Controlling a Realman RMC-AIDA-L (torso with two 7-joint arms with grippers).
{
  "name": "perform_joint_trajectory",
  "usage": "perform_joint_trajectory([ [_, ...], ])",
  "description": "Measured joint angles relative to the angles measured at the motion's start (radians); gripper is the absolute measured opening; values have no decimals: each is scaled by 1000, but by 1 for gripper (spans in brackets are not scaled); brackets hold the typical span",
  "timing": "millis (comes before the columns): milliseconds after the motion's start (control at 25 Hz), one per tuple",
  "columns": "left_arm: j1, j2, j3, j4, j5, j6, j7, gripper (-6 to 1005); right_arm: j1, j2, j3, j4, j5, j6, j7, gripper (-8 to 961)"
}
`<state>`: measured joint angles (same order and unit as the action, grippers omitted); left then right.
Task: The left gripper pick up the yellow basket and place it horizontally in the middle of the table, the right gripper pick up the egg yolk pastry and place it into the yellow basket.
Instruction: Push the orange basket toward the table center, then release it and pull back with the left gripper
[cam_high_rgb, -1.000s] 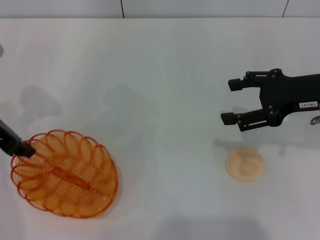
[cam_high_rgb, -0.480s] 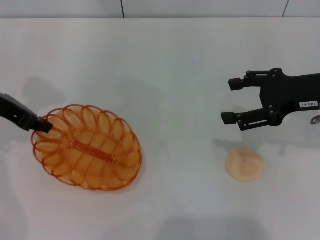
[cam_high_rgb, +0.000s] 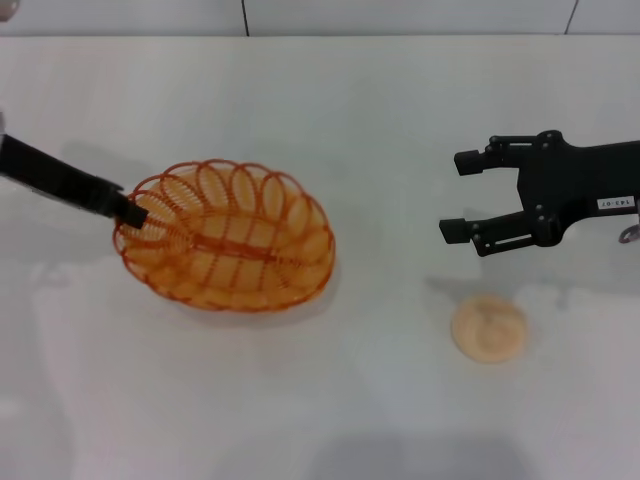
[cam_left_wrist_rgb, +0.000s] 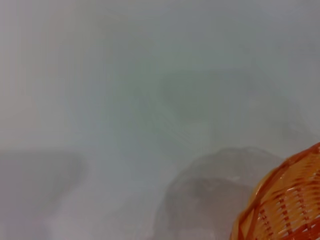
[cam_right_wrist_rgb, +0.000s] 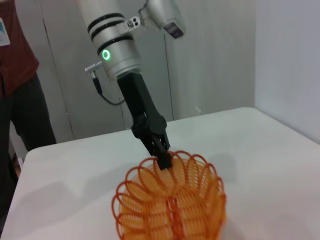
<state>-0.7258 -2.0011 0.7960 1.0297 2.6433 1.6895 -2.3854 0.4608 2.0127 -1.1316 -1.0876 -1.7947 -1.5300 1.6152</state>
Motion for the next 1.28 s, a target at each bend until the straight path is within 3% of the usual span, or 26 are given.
perform_joint_trajectory([
  [480,-37,-25,5,-58,-55,-39,-185,75,3,-3,4,-6,10,-10,0,873],
  [1280,-115,-19,31,-268,-22,-157,-232,74,-2,-2,4,-28,17,-36,0,873],
])
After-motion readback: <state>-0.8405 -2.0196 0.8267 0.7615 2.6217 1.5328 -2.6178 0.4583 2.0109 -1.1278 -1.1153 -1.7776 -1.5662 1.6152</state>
